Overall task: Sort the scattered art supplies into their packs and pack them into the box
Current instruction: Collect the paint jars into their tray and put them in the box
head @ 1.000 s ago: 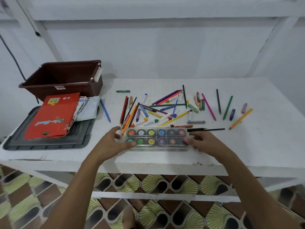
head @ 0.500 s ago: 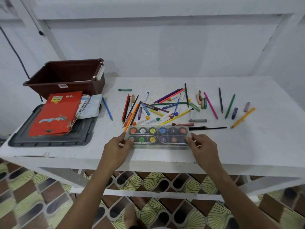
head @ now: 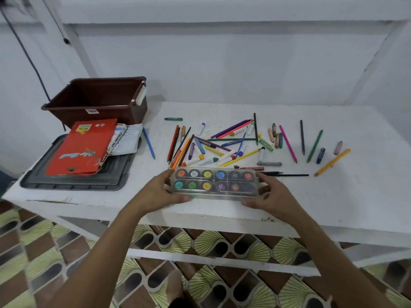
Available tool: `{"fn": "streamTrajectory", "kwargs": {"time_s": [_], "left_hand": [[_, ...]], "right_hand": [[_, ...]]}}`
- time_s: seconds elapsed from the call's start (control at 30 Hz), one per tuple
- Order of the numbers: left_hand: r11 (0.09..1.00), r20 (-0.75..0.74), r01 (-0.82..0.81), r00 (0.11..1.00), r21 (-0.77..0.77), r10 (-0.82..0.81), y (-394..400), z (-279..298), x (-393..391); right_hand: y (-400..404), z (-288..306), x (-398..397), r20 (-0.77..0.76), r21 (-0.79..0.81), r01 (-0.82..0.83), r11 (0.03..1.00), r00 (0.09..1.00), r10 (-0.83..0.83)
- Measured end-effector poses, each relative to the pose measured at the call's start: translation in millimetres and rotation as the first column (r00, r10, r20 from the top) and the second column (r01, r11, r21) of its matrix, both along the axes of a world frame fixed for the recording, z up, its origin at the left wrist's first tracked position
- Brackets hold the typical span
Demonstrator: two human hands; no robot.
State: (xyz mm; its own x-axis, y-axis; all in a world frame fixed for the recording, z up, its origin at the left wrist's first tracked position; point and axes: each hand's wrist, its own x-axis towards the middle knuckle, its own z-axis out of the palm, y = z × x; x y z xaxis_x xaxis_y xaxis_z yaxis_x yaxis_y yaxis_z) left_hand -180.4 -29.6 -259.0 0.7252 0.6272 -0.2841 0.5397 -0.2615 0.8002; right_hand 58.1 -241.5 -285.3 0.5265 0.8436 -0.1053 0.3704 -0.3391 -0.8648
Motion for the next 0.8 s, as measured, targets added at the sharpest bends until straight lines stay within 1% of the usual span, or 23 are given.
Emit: {"fn": "streamTrajectory", "kwargs": {"time_s": [0.07, 0.17, 0.23, 0.33, 0.4, 0.5, 0.6, 0.67, 0.8], "left_hand": [[0.998, -0.023, 0.04, 0.999, 0.05, -0.039, 0, 2, 6], [0.974, -0.078, 0.069, 0.996, 0.218, -0.053, 1, 3, 12], [0.957, -0.086, 0.069, 0.995, 0.283, -0.046, 3, 9, 11], [0.945, -0.083, 0.047, 0.996, 0.324, -0.021, 21, 27, 2], [0.949, -0.056, 0.012, 0.998, 0.315, 0.006, 44, 49, -4], [0.941, -0.013, -0.03, 0.999, 0.336, 0.036, 95, 89, -13], [0.904, 0.021, -0.061, 0.998, 0.423, 0.057, 162, 125, -26], [0.882, 0.009, -0.076, 0.997, 0.466, 0.081, 208, 147, -37], [0.834, -0.042, -0.087, 0.991, 0.545, 0.131, 304, 181, -55]], "right_hand": [[5, 3, 3, 0.02, 0.007, -0.048, 0.999, 0.999, 0.048], [12, 5, 1, 0.084, 0.044, -0.068, 0.997, 0.994, 0.064], [16, 9, -1, 0.113, 0.06, -0.078, 0.995, 0.991, 0.071], [30, 25, -1, 0.137, 0.078, -0.085, 0.993, 0.988, 0.074], [51, 45, -4, 0.142, 0.099, -0.067, 0.993, 0.989, 0.052], [105, 81, -10, 0.18, 0.169, -0.084, 0.982, 0.982, 0.053], [180, 112, -18, 0.225, 0.208, -0.083, 0.975, 0.974, 0.035], [234, 131, -24, 0.237, 0.183, -0.09, 0.979, 0.97, 0.045], [345, 160, -39, 0.265, 0.082, -0.156, 0.984, 0.955, 0.13]]}}
